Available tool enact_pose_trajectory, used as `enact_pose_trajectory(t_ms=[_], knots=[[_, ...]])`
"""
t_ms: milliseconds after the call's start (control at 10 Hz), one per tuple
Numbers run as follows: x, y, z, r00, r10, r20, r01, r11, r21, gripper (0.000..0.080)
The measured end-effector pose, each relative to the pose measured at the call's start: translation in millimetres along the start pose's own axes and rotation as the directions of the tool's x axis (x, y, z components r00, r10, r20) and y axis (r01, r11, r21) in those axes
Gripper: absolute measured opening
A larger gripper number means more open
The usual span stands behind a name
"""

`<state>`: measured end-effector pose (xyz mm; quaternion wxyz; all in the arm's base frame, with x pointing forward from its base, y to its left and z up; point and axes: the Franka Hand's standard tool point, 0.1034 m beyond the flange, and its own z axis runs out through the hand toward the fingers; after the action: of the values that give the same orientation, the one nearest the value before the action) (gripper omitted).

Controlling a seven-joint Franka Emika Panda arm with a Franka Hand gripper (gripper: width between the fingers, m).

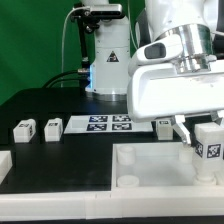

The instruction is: Assemble one leg

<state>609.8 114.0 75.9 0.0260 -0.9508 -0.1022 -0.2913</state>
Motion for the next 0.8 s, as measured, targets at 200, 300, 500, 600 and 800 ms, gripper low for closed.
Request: enact_pose_trajectory(t_ms=[200, 300, 500, 600, 800], knots=[[-2.9, -0.3, 1.4, 1.000, 0.000, 0.010, 0.000, 1.000, 0.002, 0.0292], [-4.4, 0.7, 2.5, 1.000, 0.001, 0.011, -0.001, 1.000, 0.001, 0.0292], [-4.9, 0.8, 6.0, 1.000, 0.002, -0.004, -0.002, 1.000, -0.002, 0.0292], [-3.3, 0.4, 6.8, 1.000, 0.002, -0.005, -0.002, 1.000, -0.002, 0.0292], [-2.5, 0.7, 6.8, 1.000, 0.003, 0.005, -0.003, 1.000, 0.000, 0.0292]])
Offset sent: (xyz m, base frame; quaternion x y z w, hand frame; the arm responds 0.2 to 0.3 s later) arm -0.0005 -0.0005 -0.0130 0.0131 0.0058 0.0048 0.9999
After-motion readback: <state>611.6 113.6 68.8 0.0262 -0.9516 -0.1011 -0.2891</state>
